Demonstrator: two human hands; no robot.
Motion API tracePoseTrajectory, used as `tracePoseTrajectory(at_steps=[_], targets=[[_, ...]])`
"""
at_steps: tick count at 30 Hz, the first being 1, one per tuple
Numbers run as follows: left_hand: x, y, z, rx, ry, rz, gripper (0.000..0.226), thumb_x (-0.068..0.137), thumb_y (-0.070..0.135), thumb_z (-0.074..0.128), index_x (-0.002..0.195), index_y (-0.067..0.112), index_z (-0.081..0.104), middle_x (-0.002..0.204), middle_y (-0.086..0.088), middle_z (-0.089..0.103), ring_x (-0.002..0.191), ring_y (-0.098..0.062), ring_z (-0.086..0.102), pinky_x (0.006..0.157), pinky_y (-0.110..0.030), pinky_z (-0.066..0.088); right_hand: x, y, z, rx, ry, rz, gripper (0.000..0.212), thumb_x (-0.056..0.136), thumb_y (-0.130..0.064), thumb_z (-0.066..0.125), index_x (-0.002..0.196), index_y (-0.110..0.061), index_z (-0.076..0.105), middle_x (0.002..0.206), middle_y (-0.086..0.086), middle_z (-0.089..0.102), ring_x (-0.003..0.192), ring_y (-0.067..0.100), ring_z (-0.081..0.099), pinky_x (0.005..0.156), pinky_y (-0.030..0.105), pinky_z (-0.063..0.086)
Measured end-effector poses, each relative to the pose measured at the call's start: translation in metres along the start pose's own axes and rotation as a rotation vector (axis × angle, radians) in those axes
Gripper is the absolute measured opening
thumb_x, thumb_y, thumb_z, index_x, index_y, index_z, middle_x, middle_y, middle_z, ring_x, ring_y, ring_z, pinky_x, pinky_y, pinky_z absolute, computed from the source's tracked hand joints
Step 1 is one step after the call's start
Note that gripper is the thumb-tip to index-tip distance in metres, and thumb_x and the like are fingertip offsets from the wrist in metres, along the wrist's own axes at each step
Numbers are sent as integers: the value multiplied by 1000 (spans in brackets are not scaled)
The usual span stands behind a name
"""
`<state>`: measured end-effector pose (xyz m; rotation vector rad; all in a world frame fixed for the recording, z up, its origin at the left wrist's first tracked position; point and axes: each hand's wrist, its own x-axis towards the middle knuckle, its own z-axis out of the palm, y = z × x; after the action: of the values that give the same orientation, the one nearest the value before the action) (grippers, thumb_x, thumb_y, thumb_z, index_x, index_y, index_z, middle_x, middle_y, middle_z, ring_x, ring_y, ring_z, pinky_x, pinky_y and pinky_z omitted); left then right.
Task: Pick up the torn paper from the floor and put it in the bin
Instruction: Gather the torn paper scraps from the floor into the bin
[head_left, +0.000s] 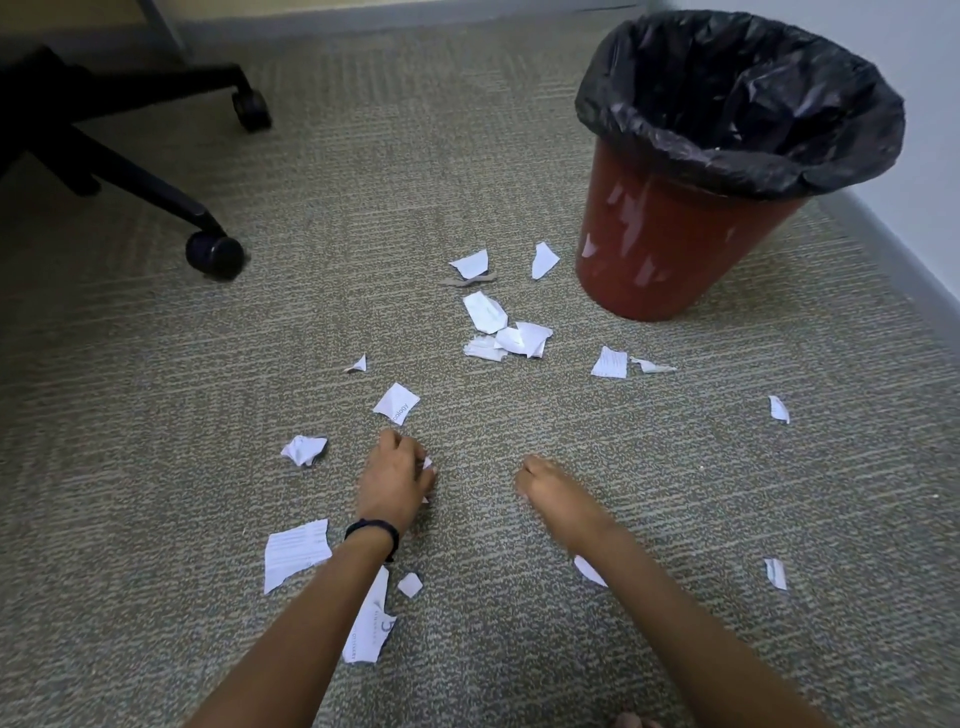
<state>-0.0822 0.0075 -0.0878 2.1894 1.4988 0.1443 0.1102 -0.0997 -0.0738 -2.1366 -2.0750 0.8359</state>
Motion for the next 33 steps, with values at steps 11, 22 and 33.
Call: tracePoseTrajectory(at_steps=[11, 22, 33], targets=[[14, -8, 7, -87, 26, -20, 10, 87, 15, 64, 81, 8, 60, 101, -7, 46, 88, -23, 52, 82, -36, 48, -7, 29, -234, 1032, 964, 127, 23, 87, 1, 58, 81, -21, 61, 68, -9, 63, 60, -1, 59, 63, 13, 47], [14, -13, 6, -118, -14, 41, 14, 87, 10, 63, 78, 12, 52, 95, -3, 39, 82, -20, 45, 80, -31, 43, 16, 83, -290, 554, 1024, 168, 43, 90, -8, 48, 130, -22, 41, 137, -1, 40, 133, 11, 38, 111, 19, 30], [18, 9, -5, -171, 19, -4, 13, 94, 20, 54, 83, 12, 55, 89, -1, 50, 85, -22, 52, 75, -31, 40, -49, 45, -91, 596, 277, 345, 27, 92, -6, 49, 108, -27, 55, 107, -4, 57, 85, 9, 57, 65, 19, 48]])
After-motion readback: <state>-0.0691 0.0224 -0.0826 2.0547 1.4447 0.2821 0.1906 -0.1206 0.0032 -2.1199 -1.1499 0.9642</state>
